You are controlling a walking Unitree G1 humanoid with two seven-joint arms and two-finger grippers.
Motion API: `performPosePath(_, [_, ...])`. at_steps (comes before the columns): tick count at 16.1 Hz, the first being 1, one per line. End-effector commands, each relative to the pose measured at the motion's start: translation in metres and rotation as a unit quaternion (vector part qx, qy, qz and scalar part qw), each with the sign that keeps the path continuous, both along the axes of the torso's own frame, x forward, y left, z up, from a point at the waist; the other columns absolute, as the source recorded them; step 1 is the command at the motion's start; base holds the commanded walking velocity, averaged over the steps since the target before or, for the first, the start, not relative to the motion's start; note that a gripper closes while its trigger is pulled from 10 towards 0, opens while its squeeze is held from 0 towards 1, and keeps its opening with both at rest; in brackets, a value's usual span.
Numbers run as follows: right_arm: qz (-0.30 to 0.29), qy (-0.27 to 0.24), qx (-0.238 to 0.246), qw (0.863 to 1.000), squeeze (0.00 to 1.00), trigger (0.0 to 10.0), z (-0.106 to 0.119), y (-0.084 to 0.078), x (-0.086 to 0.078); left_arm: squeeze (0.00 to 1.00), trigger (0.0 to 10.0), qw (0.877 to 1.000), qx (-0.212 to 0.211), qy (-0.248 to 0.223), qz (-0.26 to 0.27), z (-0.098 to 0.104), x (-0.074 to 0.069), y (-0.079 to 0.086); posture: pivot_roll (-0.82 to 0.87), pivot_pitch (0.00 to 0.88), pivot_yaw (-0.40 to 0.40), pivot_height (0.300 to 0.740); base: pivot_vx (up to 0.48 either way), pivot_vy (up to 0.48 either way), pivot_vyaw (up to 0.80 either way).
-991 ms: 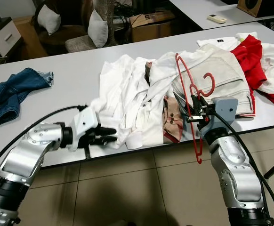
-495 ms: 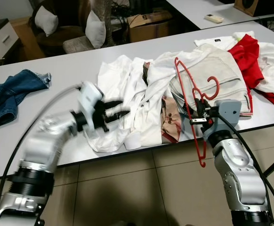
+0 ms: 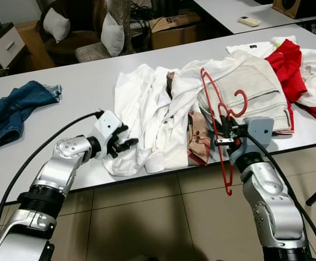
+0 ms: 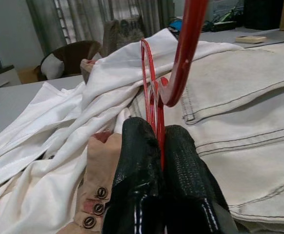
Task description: Hang hanger
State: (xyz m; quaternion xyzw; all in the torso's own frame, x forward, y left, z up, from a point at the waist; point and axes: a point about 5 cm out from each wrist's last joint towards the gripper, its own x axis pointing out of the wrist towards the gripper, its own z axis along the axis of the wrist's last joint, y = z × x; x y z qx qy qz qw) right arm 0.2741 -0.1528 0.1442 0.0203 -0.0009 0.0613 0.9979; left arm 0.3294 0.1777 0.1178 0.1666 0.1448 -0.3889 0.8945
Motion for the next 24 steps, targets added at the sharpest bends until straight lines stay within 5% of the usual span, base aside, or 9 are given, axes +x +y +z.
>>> performPosePath(1, [0.002,-0.003,0.005,1.0,0.0,10.0,0.003,0.002,-0.002,0.0,10.0,1.0,-0.005,0.023,-0.017,-0.005,-0.004,0.002,-0.08,0.0,0.19,0.74,0.0,0.0,0.0])
performPosePath(5, [0.002,-0.002,0.002,1.0,0.0,10.0,0.003,0.002,-0.002,0.0,10.0,0.994,-0.082,0.07,0.0,-0.01,-0.005,0.001,-0.08,0.0,0.184,0.74,0.0,0.0,0.0])
performPosePath(10, [0.007,-0.001,-0.001,1.0,0.0,10.0,0.004,0.002,0.0,0.0,10.0,0.973,-0.205,0.093,0.042,0.006,0.006,-0.001,-0.08,0.0,0.18,0.74,0.0,0.0,0.0])
performPosePath(11, [0.008,-0.002,-0.001,1.0,0.0,10.0,0.004,0.003,0.001,0.0,10.0,0.974,-0.202,0.097,0.023,0.008,0.004,-0.003,-0.09,0.0,0.184,0.74,0.0,0.0,0.0])
performPosePath(15, [0.007,-0.005,-0.002,1.0,0.0,10.0,0.005,0.002,0.001,0.0,10.0,0.988,-0.043,0.137,-0.05,-0.015,-0.017,-0.001,-0.09,0.0,0.185,0.74,0.0,0.0,0.0])
performPosePath(17, [0.008,-0.005,-0.003,1.0,0.0,10.0,0.005,0.002,0.001,0.0,10.0,0.989,-0.029,0.14,-0.046,-0.014,-0.016,0.0,-0.09,0.0,0.184,0.74,0.0,0.0,0.0])
performPosePath(19, [0.008,-0.006,-0.004,1.0,0.0,10.0,0.005,0.002,0.002,0.0,1.1,0.99,-0.013,0.131,-0.042,-0.013,-0.015,0.003,-0.09,0.0,0.184,0.74,0.0,0.0,0.0])
performPosePath(20, [0.008,-0.007,-0.004,1.0,0.0,10.0,0.005,0.002,0.002,0.0,0.0,0.991,-0.012,0.123,-0.04,-0.013,-0.014,0.003,-0.09,0.0,0.184,0.74,0.0,0.0,0.0])
performPosePath(24, [0.007,-0.009,-0.008,1.0,0.0,10.0,0.005,0.002,0.002,0.0,0.0,0.993,-0.019,0.105,-0.044,-0.012,-0.012,-0.003,-0.09,0.0,0.186,0.74,0.0,0.0,0.0])
